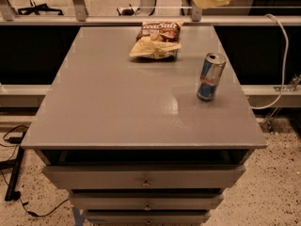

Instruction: Move sponge near brown chip bag

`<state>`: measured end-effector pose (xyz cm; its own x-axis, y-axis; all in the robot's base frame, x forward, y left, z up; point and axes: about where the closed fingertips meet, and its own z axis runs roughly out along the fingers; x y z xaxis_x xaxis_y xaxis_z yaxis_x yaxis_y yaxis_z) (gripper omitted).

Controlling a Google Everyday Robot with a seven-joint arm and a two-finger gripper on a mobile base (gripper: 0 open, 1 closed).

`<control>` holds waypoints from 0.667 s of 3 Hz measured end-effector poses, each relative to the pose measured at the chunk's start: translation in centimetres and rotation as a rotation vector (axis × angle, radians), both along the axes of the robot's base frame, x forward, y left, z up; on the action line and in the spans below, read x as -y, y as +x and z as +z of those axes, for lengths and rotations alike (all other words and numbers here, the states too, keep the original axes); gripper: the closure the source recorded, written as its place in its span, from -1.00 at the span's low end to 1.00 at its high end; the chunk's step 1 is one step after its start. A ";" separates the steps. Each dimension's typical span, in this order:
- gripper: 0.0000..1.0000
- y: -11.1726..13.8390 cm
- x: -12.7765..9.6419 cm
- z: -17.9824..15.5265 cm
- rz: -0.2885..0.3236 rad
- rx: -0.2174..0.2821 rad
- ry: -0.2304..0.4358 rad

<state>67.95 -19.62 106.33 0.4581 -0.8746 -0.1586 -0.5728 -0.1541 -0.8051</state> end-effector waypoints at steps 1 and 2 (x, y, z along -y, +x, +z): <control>1.00 1.0 0.7 -3.8 0.010 -0.066 -0.046; 1.00 2.0 1.3 -5.8 0.008 -0.103 -0.056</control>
Offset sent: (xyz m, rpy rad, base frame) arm 0.0320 -0.0257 -0.0747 -0.0710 0.1388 -0.0001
